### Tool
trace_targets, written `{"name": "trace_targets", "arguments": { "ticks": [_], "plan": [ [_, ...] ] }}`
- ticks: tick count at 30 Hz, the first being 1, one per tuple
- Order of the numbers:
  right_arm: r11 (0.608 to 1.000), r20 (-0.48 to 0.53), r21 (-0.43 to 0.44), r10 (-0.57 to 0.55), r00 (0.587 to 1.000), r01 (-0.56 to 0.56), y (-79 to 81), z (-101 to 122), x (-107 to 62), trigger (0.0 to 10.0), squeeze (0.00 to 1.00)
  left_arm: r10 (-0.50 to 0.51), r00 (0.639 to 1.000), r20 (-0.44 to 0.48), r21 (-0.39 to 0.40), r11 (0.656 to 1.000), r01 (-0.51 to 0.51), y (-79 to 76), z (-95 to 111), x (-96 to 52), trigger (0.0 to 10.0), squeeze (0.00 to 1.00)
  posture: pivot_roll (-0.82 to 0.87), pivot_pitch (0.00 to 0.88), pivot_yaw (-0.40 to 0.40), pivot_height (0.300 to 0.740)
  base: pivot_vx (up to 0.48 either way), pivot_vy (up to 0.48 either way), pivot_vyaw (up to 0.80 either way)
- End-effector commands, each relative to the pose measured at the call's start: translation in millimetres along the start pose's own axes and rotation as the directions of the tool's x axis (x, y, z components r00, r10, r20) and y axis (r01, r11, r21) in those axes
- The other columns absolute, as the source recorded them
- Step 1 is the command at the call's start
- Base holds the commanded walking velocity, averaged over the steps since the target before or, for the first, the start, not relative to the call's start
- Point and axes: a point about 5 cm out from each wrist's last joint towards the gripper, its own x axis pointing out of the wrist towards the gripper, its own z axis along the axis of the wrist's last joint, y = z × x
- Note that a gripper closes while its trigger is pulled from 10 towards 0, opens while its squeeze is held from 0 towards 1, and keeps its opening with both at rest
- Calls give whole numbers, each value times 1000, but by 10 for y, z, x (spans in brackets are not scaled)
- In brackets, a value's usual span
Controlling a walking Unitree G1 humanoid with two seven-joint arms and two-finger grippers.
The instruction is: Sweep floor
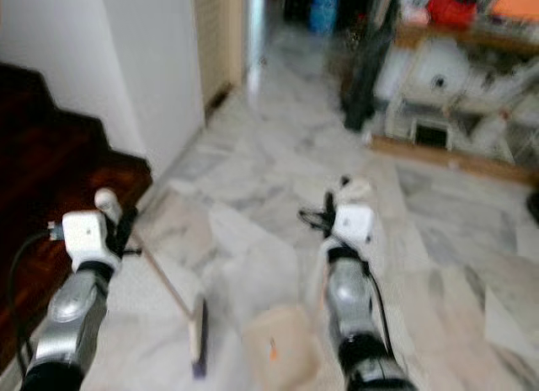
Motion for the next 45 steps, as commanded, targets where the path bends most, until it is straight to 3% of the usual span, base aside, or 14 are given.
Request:
{"name": "trace_targets", "arguments": {
  "ticks": [1, 20, 31, 45],
  "plan": [
    [1000, 31, -13, -17, 999, 17, -85, 61, 29, 10000, 0, -14, 999, 42, -1, 1000, 14, -41, 96, 35, 10000, 0, 37, 0, -14, 740, 386, 0, 0],
    [1000, 32, -8, -21, 999, 22, -96, 67, 36, 10000, 0, -11, 999, 39, -8, 1000, 11, -35, 89, 36, 10000, 0, 35, 0, -16, 740, 383, 0, 0],
    [1000, 20, -5, -27, 999, 27, -108, 57, 38, 10000, 0, -4, 1000, 16, -8, 1000, 4, -27, 54, 35, 10000, 0, 27, 0, -17, 740, 0, 0, 0],
    [1000, -1, 6, -29, 1000, 29, -108, 20, 18, 10000, 0, -4, 1000, 9, -14, 1000, 5, -29, 44, 38, 10000, 0, 29, 0, -13, 740, 0, 0, -750]
  ]
}}
